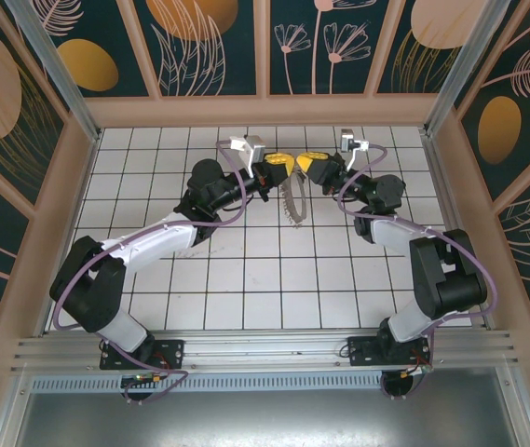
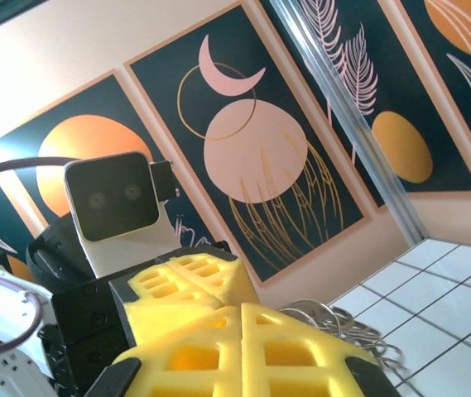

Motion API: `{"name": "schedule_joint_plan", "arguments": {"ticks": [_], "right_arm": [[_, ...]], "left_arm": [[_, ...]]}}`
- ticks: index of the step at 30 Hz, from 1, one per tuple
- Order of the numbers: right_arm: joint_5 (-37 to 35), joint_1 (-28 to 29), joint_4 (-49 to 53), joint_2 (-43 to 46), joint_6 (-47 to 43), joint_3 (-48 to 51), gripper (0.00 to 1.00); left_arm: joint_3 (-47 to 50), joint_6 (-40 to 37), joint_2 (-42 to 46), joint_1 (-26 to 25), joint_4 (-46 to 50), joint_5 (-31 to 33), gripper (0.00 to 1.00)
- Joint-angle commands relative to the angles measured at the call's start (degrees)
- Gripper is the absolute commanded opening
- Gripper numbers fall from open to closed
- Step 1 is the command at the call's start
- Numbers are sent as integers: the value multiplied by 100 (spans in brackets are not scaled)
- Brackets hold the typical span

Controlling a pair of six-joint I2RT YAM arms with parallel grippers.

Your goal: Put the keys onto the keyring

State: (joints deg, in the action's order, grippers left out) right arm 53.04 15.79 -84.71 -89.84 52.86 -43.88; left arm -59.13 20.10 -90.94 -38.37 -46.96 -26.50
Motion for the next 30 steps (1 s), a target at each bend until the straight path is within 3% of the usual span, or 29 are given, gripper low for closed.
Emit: {"name": "schedule_joint_plan", "arguments": {"ticks": [1,9,14,19,22,25,30], "right_arm": [[234,65,-179,30,-66,-139,0],[242,82,0,140,-136,-82,0],[181,102,45,134,-128,1,24],[146,120,-25,176,-95,140,27],[115,118,-63,211,-92,224,18],[102,118,-107,220,-73,237,0],[93,108,-94,225,-90,183,0]], "left_arm": [[-125,95,-50,-56,-425,-110,0],[-30,237,-6,-50,-585,-75,0],[-8,293,23,-49,-657,-33,0],[-17,292,32,-49,-648,-21,0],[-29,294,15,-54,-648,-26,0],[-46,310,-12,-53,-646,-42,0],[-68,346,-39,-52,-610,-5,0]]}}
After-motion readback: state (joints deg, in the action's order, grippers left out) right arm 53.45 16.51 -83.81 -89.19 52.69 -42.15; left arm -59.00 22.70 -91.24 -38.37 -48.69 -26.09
